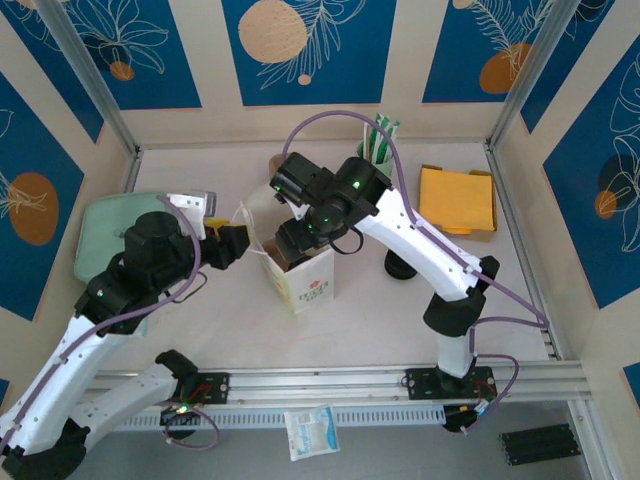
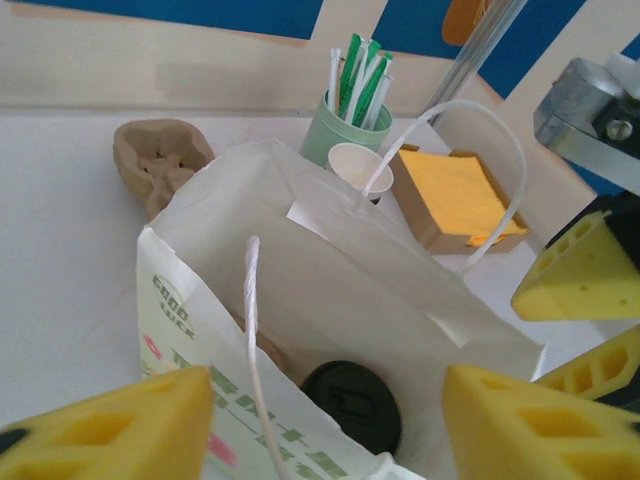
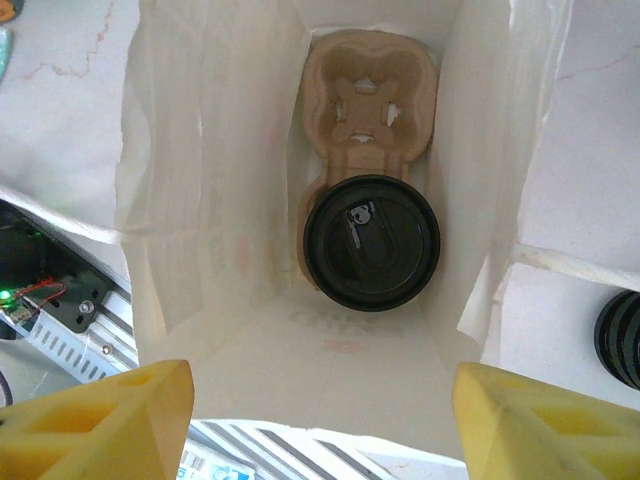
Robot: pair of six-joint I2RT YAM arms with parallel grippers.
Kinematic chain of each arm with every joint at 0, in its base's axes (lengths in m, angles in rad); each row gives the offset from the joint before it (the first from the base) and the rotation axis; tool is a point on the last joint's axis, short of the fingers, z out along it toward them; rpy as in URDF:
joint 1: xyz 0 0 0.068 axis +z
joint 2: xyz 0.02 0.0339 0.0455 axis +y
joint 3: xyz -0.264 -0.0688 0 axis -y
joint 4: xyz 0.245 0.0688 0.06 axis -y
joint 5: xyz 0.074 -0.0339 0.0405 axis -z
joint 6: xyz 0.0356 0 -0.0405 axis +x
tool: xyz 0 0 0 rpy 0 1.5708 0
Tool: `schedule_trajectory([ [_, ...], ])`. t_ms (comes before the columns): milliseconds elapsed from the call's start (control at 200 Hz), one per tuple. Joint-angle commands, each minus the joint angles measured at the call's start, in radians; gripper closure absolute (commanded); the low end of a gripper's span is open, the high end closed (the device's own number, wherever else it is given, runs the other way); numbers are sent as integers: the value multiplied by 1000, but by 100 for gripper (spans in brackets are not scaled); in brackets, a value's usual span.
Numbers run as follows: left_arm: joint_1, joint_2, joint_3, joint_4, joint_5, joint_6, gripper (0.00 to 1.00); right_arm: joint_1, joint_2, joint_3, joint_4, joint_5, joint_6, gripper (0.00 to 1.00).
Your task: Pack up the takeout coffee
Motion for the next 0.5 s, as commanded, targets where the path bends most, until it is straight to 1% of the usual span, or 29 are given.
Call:
schedule_trajectory([
  [0,-3,-22,41,-12,11,-4,27,6,-71,10,12,21,19,31],
  [105,-1,-28,48,-12,8,-8,10,-6,-98,8,36,26,25,30],
  [145,-2,-28,53,-12,8,-8,0,-16,-107,6,44,31,27,31],
  [315,-2,-7,91,-6,12,-1,1,-96,-158,-18,97,43,36,30],
  [420,-1,33,134,-4,19,12,1,-192,-215,-92,178,15,39,30],
  [495,-2,75,176,-8,19,22,1,-286,-262,-176,251,-23,51,30],
])
